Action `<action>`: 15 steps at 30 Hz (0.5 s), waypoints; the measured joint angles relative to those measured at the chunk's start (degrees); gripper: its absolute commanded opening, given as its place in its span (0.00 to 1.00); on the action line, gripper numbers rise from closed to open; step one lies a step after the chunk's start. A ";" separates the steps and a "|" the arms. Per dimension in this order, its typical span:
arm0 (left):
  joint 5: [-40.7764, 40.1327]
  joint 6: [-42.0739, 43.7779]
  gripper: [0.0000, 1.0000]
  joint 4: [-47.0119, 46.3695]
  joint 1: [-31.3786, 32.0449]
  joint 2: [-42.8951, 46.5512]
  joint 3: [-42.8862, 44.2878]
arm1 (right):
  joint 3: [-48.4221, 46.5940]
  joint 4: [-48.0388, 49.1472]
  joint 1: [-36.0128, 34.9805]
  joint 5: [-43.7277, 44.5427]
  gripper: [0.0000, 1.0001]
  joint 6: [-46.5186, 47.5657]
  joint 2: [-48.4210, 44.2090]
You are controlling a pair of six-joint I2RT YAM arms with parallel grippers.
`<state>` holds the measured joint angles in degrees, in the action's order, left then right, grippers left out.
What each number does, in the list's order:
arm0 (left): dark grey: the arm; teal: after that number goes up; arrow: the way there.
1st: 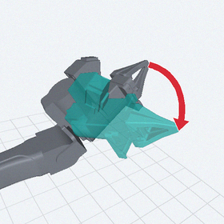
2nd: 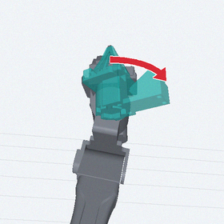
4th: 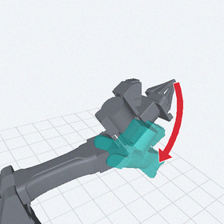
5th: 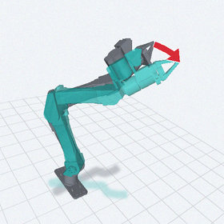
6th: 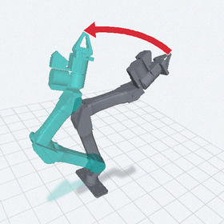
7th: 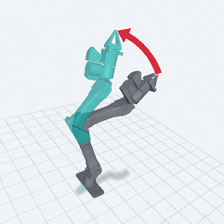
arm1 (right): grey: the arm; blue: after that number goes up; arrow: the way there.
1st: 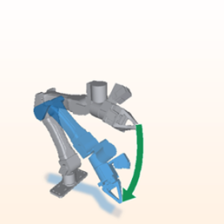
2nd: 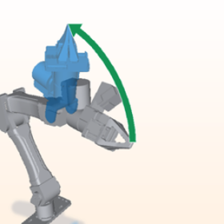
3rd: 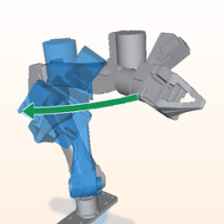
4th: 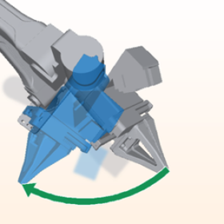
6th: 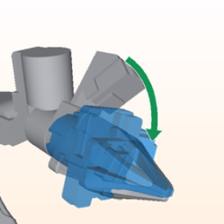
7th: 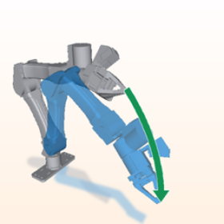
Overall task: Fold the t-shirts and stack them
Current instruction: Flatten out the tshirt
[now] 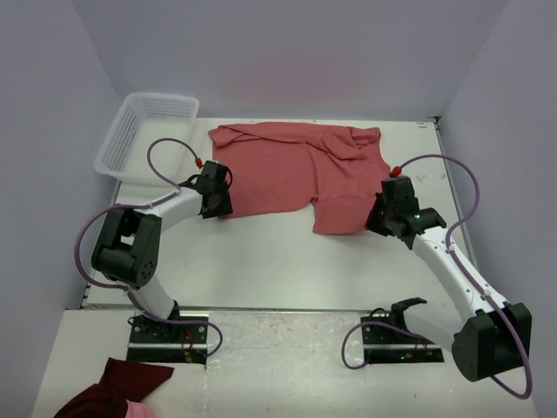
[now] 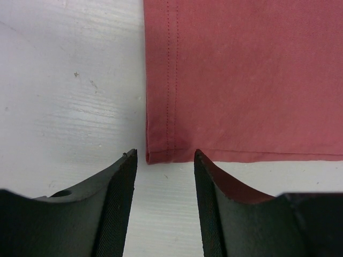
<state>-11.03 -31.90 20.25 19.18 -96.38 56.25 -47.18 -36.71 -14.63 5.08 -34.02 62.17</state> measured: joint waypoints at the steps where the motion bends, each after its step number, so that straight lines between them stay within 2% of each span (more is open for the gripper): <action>1: 0.00 0.00 0.48 -0.07 0.00 -0.07 0.00 | 0.00 0.00 0.00 -0.11 0.00 -0.02 0.00; 6: 0.04 0.02 0.44 -0.52 0.00 -0.94 -0.02 | 0.00 0.00 0.00 -0.20 0.00 -0.02 -0.02; 8: 0.04 0.02 0.40 -0.94 0.00 -1.60 -0.13 | 0.00 -0.07 0.00 -0.17 0.00 -0.02 -0.02; 9: 0.04 0.02 0.35 -1.07 0.00 -1.95 -0.17 | 0.00 -0.13 0.00 -0.15 0.00 -0.02 -0.04; 14: -0.17 0.11 0.27 -2.36 -0.04 -2.29 -0.48 | 0.00 -0.44 0.00 -0.15 0.00 0.00 -0.70; 15: -0.17 0.11 0.23 -2.58 -0.04 -2.34 -0.50 | 0.00 -0.52 -0.07 -0.15 0.00 -0.02 -0.83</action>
<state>-11.20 -31.79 17.67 19.14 -98.72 55.75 -47.18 -37.23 -14.70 4.93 -34.04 61.34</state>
